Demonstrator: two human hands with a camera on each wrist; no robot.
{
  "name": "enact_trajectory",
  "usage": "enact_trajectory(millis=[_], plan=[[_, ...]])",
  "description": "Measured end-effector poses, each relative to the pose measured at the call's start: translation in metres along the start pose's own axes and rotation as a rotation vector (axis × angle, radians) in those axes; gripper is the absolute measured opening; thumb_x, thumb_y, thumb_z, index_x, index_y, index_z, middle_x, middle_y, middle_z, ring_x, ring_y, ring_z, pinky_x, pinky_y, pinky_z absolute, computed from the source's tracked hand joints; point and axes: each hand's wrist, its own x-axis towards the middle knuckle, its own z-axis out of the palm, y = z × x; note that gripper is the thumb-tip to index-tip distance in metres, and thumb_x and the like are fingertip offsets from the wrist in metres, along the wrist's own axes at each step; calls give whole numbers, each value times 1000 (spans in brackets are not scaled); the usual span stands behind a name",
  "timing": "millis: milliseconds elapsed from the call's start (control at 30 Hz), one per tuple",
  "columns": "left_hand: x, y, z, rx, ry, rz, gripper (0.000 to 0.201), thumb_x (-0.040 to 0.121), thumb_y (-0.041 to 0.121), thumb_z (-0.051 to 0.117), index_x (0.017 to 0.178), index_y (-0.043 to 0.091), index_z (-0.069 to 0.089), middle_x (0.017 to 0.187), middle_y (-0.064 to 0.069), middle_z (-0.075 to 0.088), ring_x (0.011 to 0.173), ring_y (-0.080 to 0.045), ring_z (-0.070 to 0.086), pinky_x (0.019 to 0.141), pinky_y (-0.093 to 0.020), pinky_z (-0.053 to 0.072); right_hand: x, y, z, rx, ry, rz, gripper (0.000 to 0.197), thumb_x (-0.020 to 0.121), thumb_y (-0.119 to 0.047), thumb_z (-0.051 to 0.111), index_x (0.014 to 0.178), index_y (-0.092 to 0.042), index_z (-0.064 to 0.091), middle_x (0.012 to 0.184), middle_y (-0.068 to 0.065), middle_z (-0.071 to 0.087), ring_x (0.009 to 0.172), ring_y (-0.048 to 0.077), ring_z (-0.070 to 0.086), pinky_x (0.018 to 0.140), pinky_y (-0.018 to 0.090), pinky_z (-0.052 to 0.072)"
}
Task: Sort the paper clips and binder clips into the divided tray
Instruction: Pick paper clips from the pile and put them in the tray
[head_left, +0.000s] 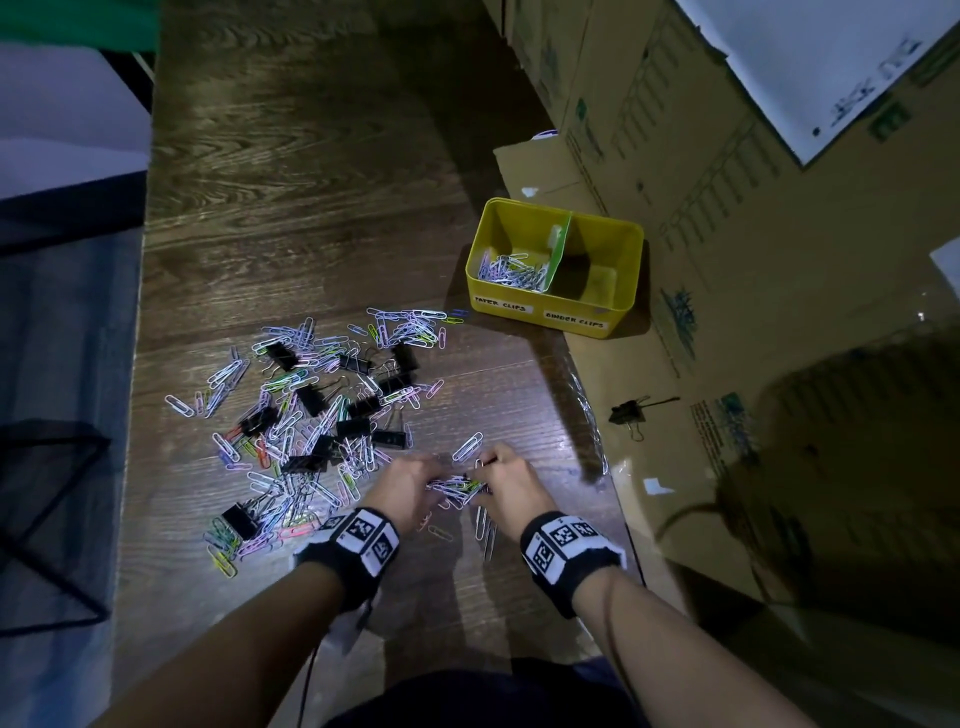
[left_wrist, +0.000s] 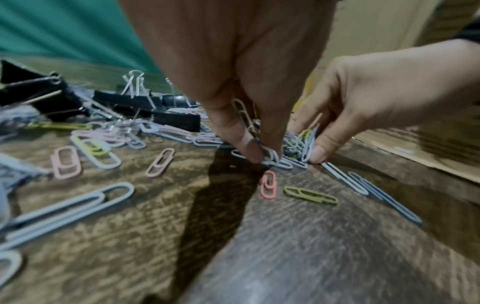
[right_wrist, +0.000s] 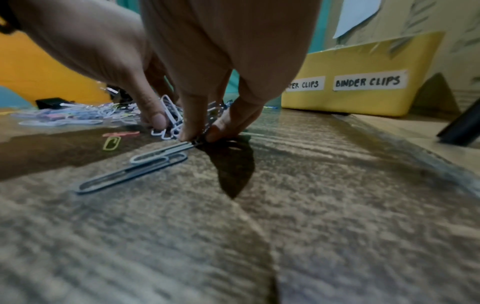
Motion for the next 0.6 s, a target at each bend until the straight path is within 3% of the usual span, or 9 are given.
enact_trajectory(millis=[67,133,200,300,400,467,600], plan=[[2,-4,-3,-47,36,-23,20,74,4,72,92,12,73,92,-5,70,78,-12,59,82,-32,51,0,1,3,51,55,6,28,85,-11,66,114,-10,67,123,8,50,111,23,52,99,28,42],[4,-7,-7,-126,49,-82,17,73,1,71,86,12,75,91,-3,71,76,-11,60,78,-24,50,2,2,4,167,135,47,32,81,-9,71,113,-13,68,117,5,55,106,18,54,100,24,42],[5,-8,-12,-220,40,-162,12,72,6,75,81,13,75,89,0,72,75,-11,63,72,-17,47,5,3,2,284,177,102,31,77,-8,74,107,-16,71,110,5,64,97,16,59,95,24,47],[6,-9,-20,-460,41,-347,8,70,14,80,69,21,75,74,3,73,60,-14,66,57,-25,54,9,7,-1,431,174,187,27,73,-10,79,99,-16,74,101,3,72,85,14,65,86,24,52],[6,-5,-29,-752,49,-479,8,72,5,76,72,12,73,58,2,70,43,-8,59,41,-17,46,11,14,-5,590,165,243,24,74,-10,78,97,-15,75,95,2,74,87,18,69,86,29,55],[9,-4,-37,-938,54,-515,6,71,-2,74,75,3,72,59,-3,70,45,-9,61,42,-16,47,13,19,-9,685,155,253,23,73,-8,78,94,-16,75,94,4,74,88,19,70,85,31,56],[24,-10,-56,-1127,6,-510,17,60,0,73,76,1,72,74,-11,73,64,-19,66,59,-23,56,14,24,-18,858,198,285,22,70,-3,80,86,-17,75,88,8,74,71,6,65,78,27,55]])
